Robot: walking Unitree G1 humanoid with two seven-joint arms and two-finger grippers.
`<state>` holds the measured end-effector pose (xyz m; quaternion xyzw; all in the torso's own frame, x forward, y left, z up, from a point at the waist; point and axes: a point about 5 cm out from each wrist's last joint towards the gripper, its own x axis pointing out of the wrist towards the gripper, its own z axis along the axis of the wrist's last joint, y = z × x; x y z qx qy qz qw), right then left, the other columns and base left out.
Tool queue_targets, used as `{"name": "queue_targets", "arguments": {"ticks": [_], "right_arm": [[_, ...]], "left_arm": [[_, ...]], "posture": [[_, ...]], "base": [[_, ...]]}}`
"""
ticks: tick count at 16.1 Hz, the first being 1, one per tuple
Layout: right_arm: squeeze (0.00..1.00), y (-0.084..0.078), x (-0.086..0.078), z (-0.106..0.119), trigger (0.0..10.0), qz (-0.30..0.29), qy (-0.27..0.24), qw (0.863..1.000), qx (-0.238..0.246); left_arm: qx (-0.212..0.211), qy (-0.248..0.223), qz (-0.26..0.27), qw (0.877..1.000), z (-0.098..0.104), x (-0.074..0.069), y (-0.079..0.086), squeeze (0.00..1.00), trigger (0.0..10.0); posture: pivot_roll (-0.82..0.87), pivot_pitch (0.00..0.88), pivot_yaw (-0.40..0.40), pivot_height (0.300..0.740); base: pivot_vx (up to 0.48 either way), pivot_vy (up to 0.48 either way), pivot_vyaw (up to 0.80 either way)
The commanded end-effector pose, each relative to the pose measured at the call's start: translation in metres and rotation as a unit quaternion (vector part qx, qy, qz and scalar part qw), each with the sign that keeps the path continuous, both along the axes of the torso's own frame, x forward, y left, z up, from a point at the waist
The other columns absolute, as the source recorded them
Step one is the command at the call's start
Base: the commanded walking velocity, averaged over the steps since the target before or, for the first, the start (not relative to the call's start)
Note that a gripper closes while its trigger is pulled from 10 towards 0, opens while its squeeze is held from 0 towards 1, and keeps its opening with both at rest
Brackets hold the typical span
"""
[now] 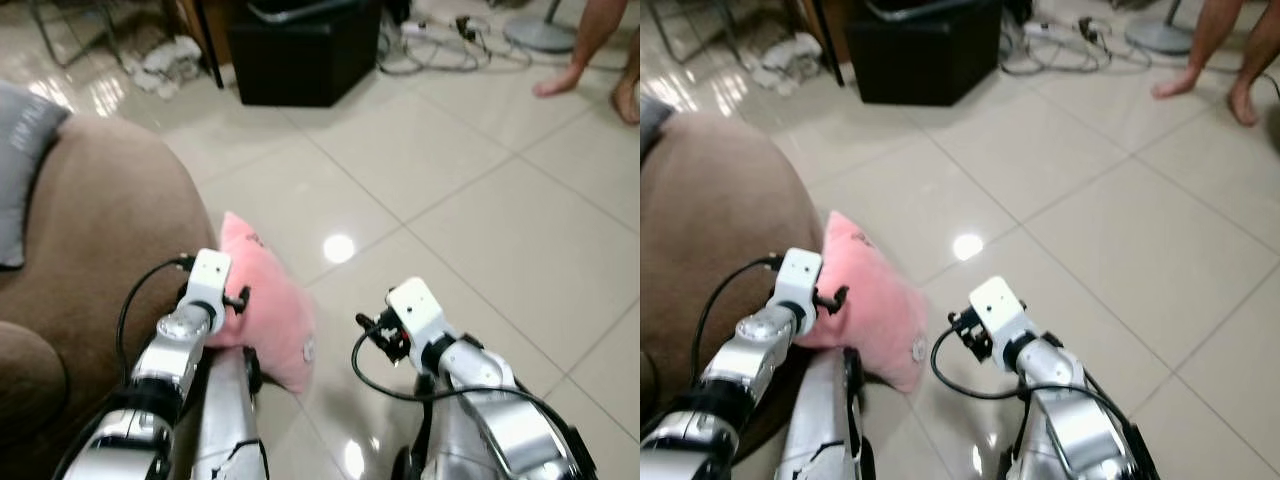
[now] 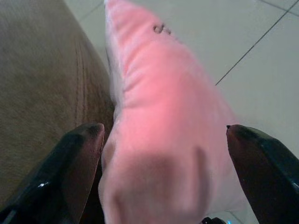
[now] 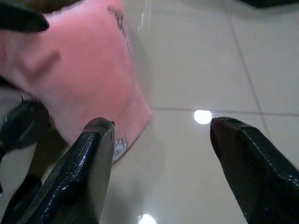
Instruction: Move the pillow to the sofa from floor
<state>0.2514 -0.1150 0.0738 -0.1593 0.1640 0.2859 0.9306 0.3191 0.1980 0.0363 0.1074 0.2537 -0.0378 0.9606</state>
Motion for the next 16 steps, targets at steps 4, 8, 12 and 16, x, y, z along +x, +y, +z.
{"name": "queue_targets", "arguments": {"ticks": [4, 8, 12, 16], "right_arm": [[0.0, 0.015, 0.006, -0.033, 10.0, 0.021, 0.036, 0.999, -0.005], [0.0, 0.01, 0.001, -0.06, 10.0, 0.024, 0.052, 0.998, -0.008], [0.0, -0.014, -0.023, -0.051, 10.0, 0.04, 0.013, 0.999, 0.015], [0.0, -0.077, 0.017, 0.052, 10.0, -0.261, -0.255, 0.924, 0.115]], "left_arm": [[0.021, 0.015, 0.064, 0.998, -0.014, -0.006, 0.02, 1.0, 10.0], [0.047, 0.018, 0.065, 0.997, -0.013, -0.005, 0.028, 0.33, 10.0], [0.037, 0.008, 0.068, 0.997, -0.011, -0.002, 0.024, 0.0, 0.0], [-0.003, -0.018, 0.07, 0.997, -0.008, 0.001, 0.018, 0.0, 0.0]], "posture": [[-0.08, 0.307, 0.033, 0.496], [-0.08, 0.336, 0.022, 0.496], [-0.08, 0.338, 0.024, 0.496], [-0.08, 0.295, 0.019, 0.496]], "base": [[0.0, 0.0, 0.0], [0.0, 0.0, 0.0], [0.0, 0.0, 0.0], [0.0, 0.0, 0.0]]}}
